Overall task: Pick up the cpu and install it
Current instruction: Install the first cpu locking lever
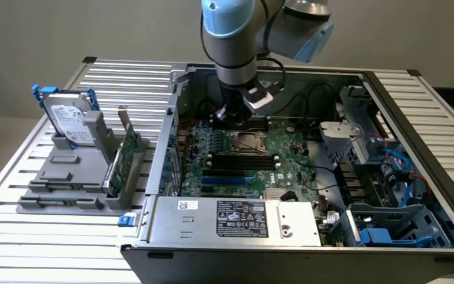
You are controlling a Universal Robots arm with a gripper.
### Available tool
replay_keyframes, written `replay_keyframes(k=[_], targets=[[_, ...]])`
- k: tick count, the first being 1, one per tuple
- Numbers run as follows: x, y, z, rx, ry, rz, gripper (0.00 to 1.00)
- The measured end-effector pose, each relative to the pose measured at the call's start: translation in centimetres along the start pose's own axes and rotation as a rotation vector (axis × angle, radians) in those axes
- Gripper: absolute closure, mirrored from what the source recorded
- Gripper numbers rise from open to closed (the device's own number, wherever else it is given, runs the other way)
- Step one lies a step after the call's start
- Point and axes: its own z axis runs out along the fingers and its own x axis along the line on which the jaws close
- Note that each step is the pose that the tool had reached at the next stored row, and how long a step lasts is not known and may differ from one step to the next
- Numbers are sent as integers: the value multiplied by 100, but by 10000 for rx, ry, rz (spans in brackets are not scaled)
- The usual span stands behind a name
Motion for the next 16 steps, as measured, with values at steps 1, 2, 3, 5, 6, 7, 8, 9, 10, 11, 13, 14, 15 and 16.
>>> replay_keyframes(k=[1, 2, 3, 5, 6, 7, 8, 9, 10, 11, 13, 14, 15, 16], targets=[[6, 4, 2, 0, 0, 1, 89], [11, 7, 4, 0, 0, 0, 89], [17, 11, 6, -1, -1, 0, 89], [28, 18, 10, 0, -1, 0, 89], [34, 22, 12, 0, 0, 0, 89], [38, 24, 14, 0, -1, 0, 89], [41, 27, 17, 0, -1, 0, 89], [44, 29, 19, -1, -2, 1, 89], [46, 30, 21, -1, -3, 1, 89], [47, 31, 24, -1, -2, 0, 89], [49, 32, 28, -1, -1, 1, 89], [50, 33, 30, -1, -3, 0, 89], [51, 34, 32, -1, -3, 1, 89], [53, 35, 35, -1, -2, 0, 89]])
